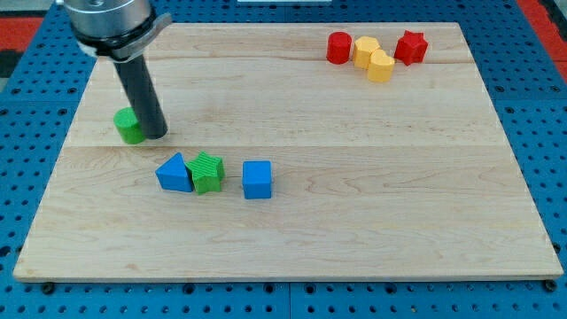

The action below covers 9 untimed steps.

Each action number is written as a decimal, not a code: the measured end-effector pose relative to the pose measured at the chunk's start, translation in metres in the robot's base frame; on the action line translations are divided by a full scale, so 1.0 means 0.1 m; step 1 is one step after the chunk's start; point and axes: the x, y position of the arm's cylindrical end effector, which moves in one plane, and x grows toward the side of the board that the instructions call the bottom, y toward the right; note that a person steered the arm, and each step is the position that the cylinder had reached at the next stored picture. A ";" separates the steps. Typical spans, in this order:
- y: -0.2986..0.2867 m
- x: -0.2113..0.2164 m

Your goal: Slide the green circle diagonally towards the top left side of the blue triangle and move away

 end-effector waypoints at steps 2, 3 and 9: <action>0.62 -0.32; 1.37 -0.40; 1.74 1.07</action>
